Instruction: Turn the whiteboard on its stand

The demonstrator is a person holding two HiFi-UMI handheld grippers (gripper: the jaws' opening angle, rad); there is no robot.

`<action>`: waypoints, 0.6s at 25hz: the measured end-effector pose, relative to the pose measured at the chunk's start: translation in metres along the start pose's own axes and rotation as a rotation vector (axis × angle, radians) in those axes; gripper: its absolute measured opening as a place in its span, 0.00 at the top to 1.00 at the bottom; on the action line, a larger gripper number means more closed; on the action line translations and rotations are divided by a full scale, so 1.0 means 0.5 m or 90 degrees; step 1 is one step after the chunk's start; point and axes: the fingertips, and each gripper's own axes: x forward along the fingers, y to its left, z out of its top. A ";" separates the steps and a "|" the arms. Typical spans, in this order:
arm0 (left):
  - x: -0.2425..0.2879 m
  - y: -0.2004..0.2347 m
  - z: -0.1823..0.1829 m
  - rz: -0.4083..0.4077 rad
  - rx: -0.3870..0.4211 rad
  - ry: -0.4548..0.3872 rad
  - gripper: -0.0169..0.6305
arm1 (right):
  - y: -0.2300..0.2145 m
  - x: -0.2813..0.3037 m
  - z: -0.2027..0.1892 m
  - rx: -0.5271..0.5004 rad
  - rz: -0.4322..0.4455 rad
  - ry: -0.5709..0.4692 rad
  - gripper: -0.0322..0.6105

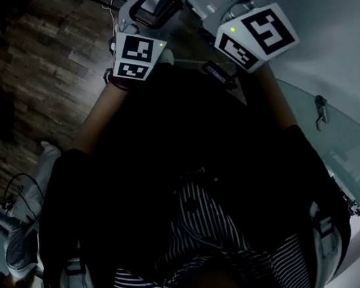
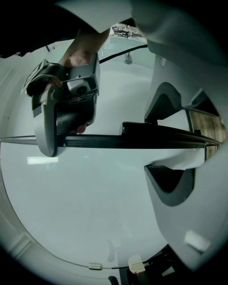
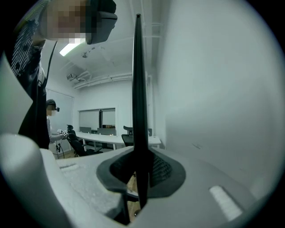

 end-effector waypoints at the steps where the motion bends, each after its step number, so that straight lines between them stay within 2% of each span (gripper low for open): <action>1: -0.003 0.013 -0.003 0.000 -0.003 0.001 0.47 | 0.002 0.013 0.000 0.000 0.001 0.000 0.86; 5: 0.001 0.067 0.000 0.016 -0.014 0.005 0.47 | -0.005 0.065 0.011 -0.006 0.014 -0.003 0.85; 10: 0.034 0.078 0.008 0.019 -0.026 0.002 0.47 | -0.043 0.073 0.008 -0.001 0.030 -0.006 0.85; 15: 0.068 0.098 0.018 0.029 -0.029 0.006 0.47 | -0.073 0.092 0.013 0.005 0.044 0.018 0.85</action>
